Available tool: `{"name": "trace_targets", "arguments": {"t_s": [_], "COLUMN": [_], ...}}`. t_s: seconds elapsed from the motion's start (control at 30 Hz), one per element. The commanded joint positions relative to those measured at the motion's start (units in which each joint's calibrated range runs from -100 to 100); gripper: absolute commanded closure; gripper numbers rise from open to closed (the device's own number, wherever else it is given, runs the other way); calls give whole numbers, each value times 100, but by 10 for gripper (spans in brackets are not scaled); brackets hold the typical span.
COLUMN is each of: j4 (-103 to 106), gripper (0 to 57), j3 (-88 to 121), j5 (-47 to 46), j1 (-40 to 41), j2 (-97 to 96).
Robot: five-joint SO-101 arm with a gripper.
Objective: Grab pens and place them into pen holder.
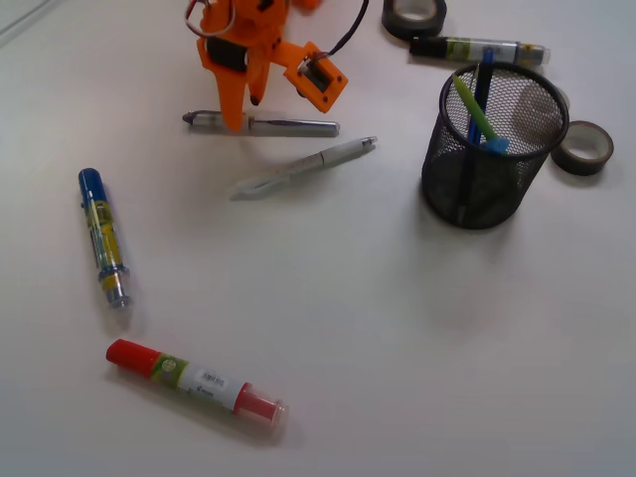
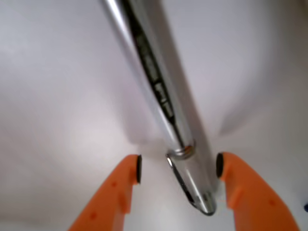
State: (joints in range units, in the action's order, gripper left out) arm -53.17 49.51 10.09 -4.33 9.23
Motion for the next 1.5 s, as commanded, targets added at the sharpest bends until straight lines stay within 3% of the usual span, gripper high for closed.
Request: {"name": "trace_targets", "arguments": {"t_s": [0.0, 0.2, 0.23, 0.33, 0.37, 0.57, 0.77, 1.03, 1.27, 1.47], "j4": [-133, -317, -334, -431, -431, -439, -1375, -1209, 1345, 4451], "gripper": [391, 403, 425, 561, 575, 572, 572, 572, 572, 572], "j3": [-367, -748, -802, -965, -983, -1101, -1753, -2641, -2496, -1509], "j5": [-20, -24, -24, -39, -59, -10, 679, 2110, 3067, 3424], "j1": [-12, -27, -34, -19, -19, -12, 265, 1640, 2964, 3352], "j2": [-120, -528, -596, -741, -749, -486, 1316, 3101, 3127, 2608]}}
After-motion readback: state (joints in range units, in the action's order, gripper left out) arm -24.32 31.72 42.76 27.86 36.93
